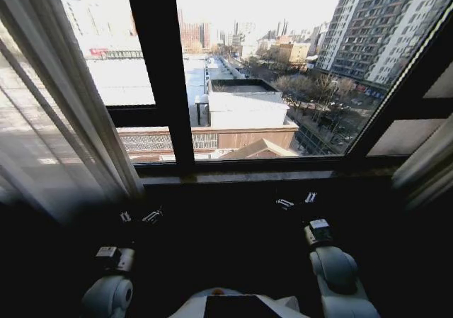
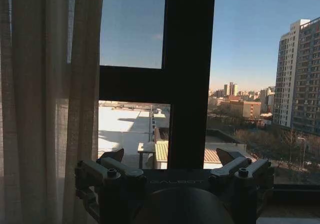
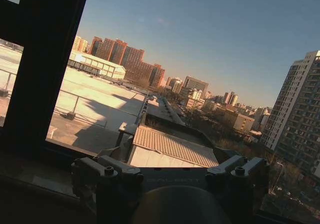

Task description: Open the curtains by pulling them apart, changing their state from closed to fully open.

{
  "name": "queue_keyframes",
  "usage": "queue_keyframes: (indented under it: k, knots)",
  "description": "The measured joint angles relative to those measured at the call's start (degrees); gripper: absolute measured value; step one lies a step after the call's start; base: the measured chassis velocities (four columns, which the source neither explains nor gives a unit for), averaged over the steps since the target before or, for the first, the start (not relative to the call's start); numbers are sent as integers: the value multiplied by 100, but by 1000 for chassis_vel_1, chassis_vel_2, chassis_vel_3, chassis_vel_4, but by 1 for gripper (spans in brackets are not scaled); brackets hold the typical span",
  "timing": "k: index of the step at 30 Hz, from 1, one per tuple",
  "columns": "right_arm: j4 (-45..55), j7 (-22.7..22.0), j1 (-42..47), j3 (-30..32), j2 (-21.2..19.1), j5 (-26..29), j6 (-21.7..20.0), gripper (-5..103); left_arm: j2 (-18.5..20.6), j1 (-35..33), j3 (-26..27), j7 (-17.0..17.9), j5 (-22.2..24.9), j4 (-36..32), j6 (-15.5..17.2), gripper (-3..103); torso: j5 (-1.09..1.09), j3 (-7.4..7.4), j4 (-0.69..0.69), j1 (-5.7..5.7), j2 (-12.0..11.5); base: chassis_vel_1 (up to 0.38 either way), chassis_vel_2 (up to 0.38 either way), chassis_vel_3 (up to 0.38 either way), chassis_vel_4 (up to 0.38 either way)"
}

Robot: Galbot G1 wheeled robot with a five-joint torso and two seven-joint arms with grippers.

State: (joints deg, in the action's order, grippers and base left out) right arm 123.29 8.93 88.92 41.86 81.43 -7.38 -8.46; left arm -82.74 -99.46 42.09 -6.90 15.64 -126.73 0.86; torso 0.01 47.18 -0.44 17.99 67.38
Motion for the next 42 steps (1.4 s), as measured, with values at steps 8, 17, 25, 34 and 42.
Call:
queue_keyframes:
  k: [8,17,25,34,42]
  knots:
    - [83,0,130,-11,21,9,29,100,-59,-129,-29,-8,-38,-73,-91,100,1,0,0,0,0,357,368,-350,-369]
    - [96,-4,211,-35,55,52,256,100,-89,-247,-38,-15,-87,-94,-234,100,0,0,0,0,1,349,346,-357,-340]
    - [-53,0,161,-123,87,136,528,100,-66,-272,4,-15,-87,-13,-321,100,-4,-1,0,0,1,287,325,-281,-329]
    - [-11,-46,174,-321,93,317,407,100,-67,-304,-1,-14,-89,24,-365,100,0,1,1,1,-1,24,191,-26,-180]
    - [-55,-316,93,-443,123,325,293,100,-80,-295,-30,-14,-119,54,-366,100,2,0,0,-1,0,-21,11,31,-7]
